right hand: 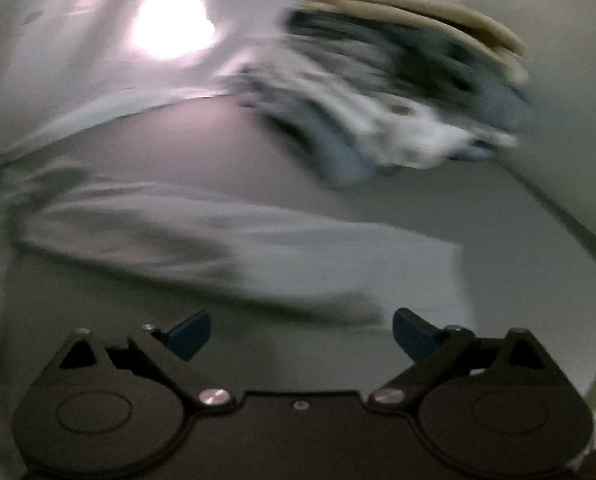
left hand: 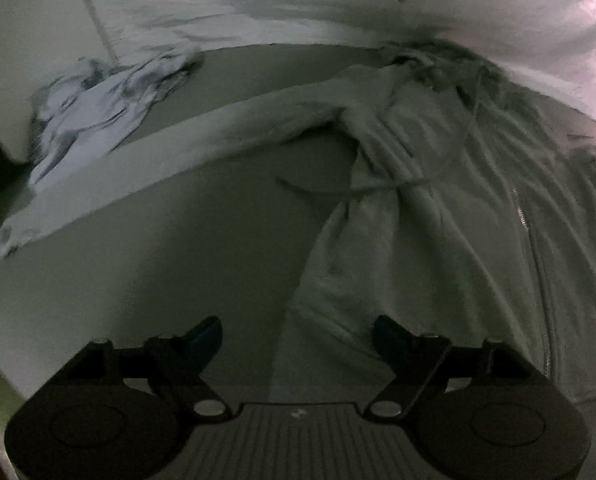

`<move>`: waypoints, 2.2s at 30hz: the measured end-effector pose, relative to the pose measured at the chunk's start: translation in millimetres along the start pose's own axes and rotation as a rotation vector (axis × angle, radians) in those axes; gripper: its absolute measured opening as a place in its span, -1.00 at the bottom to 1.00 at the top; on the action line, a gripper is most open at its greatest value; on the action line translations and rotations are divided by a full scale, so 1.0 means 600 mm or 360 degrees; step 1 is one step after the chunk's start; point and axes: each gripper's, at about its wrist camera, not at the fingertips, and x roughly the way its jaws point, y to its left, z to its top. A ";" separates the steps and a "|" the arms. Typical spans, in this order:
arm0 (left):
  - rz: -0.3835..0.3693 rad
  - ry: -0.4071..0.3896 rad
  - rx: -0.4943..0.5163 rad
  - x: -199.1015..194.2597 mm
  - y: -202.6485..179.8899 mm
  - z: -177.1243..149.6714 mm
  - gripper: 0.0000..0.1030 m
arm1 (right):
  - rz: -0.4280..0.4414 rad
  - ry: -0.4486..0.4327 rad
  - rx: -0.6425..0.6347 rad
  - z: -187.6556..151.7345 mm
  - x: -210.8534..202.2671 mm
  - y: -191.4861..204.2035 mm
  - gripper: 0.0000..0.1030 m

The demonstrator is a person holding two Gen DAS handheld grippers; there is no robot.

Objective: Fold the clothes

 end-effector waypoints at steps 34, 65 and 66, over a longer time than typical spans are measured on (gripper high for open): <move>-0.0170 -0.0027 0.0056 -0.031 0.048 -0.033 0.51 | 0.0126 0.0039 -0.0035 0.010 -0.019 -0.082 -0.30; -0.0610 0.0322 -0.0306 -0.023 0.145 -0.017 -0.87 | 0.1296 0.0701 0.0181 -0.072 -0.103 0.141 -0.91; -0.0587 0.0275 -0.0275 -0.034 0.144 -0.016 -0.86 | 0.1351 0.0638 0.0235 -0.066 -0.116 0.136 -0.91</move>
